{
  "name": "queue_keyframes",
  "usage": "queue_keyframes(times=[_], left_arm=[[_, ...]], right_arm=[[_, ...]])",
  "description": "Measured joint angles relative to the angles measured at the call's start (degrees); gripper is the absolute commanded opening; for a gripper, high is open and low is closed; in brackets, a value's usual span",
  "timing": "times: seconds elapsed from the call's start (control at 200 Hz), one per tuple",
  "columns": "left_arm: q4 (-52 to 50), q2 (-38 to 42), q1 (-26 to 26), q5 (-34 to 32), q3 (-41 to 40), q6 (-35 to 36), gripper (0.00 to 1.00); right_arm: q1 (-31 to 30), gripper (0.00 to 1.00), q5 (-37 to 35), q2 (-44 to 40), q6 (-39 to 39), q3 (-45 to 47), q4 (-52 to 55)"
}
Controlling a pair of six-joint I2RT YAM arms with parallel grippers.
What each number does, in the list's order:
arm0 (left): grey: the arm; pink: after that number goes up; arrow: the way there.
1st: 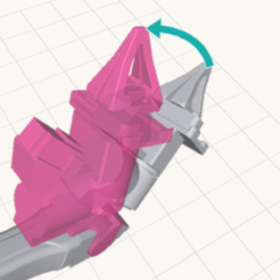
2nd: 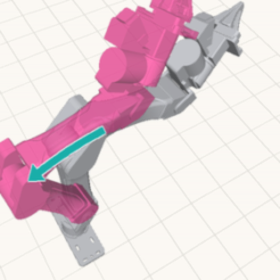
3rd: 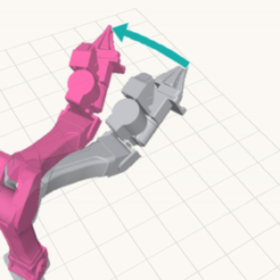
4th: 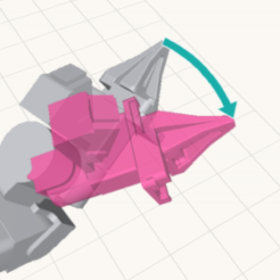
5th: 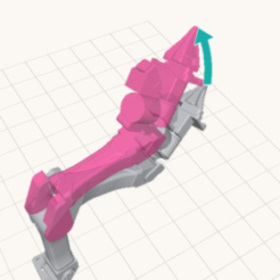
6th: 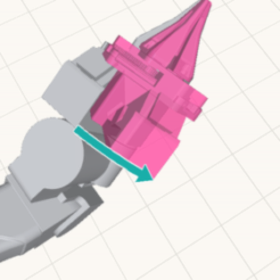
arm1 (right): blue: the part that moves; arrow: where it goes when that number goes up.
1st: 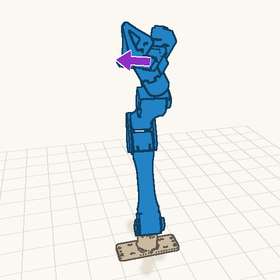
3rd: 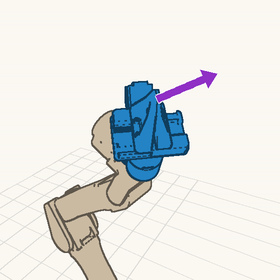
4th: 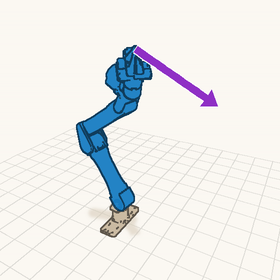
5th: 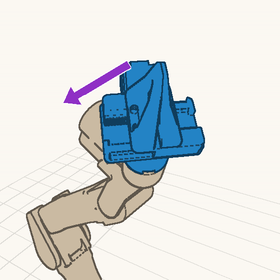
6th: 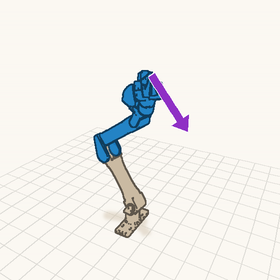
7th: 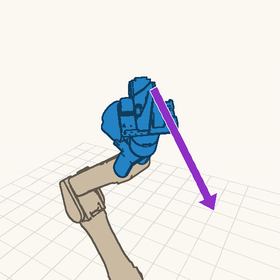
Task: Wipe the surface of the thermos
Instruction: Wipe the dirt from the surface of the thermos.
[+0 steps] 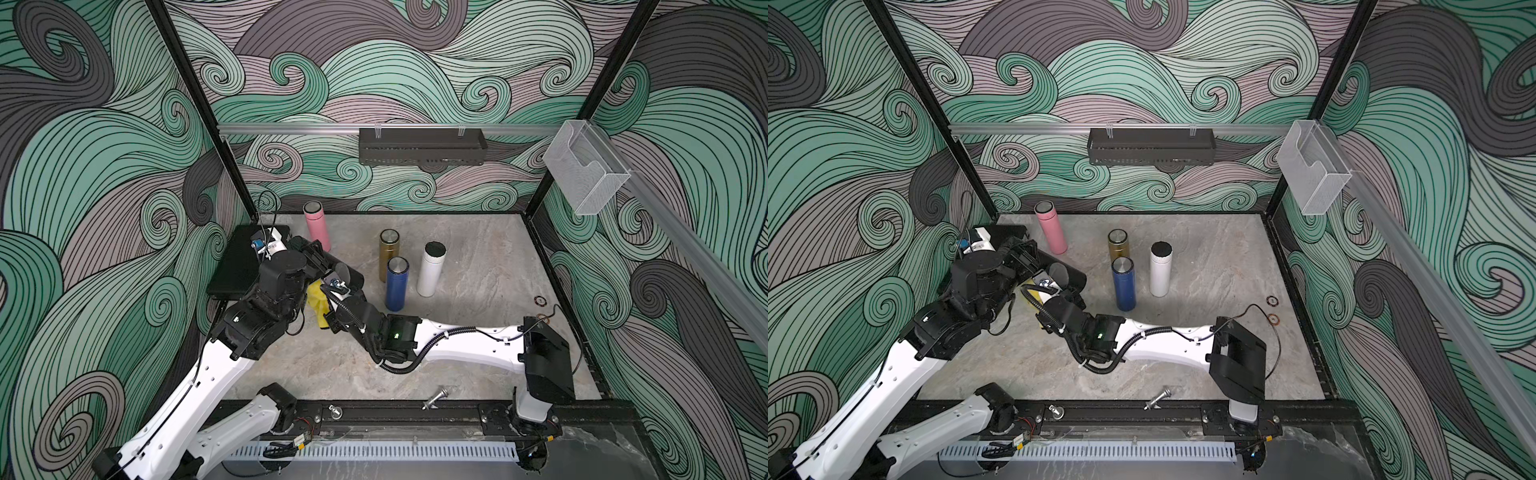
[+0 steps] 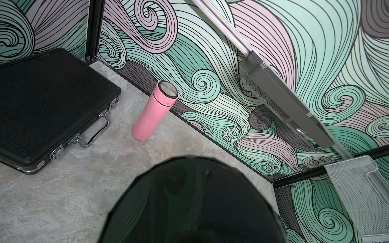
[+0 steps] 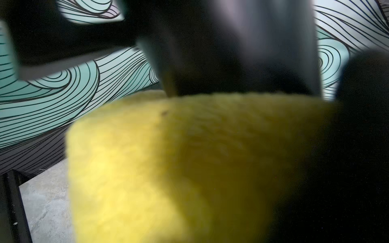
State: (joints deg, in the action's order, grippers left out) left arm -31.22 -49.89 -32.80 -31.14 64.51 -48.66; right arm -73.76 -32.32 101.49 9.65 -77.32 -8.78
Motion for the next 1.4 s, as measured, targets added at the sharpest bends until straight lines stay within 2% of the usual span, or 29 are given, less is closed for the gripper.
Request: queue_keyframes(times=[0.31, 0.39, 0.525, 0.67, 0.836, 1.031, 1.396], left_arm=[[-0.33, 3.34, -0.02, -4.74, -0.15, 2.51, 0.00], [-0.94, 4.35, -0.02, -5.42, -0.15, 3.65, 0.00], [-1.60, 6.01, 0.07, -4.22, -0.15, 6.49, 0.00], [-2.29, 8.17, 1.38, 1.68, 0.57, 8.92, 0.00], [-3.04, 8.50, 2.86, 8.35, 4.31, 9.75, 0.00], [-1.68, 8.83, 4.09, 16.92, 4.90, 8.87, 0.00], [8.26, 2.69, 8.24, 38.16, 3.04, 3.65, 0.00]], right_arm=[[1.79, 0.00, 2.19, -9.20, 8.52, 7.96, 7.74], [2.34, 0.00, 6.14, -12.46, 9.53, 8.26, 10.73], [2.95, 0.00, 16.72, -19.67, 11.91, 10.01, 14.25], [4.13, 0.00, 28.22, -26.03, 16.11, 12.94, 19.23], [4.94, 0.00, 33.70, -31.26, 20.09, 18.71, 24.59], [5.33, 0.00, 34.64, -39.17, 22.95, 25.68, 29.53], [13.16, 0.00, 32.68, -51.71, 26.77, 34.80, 29.03]])
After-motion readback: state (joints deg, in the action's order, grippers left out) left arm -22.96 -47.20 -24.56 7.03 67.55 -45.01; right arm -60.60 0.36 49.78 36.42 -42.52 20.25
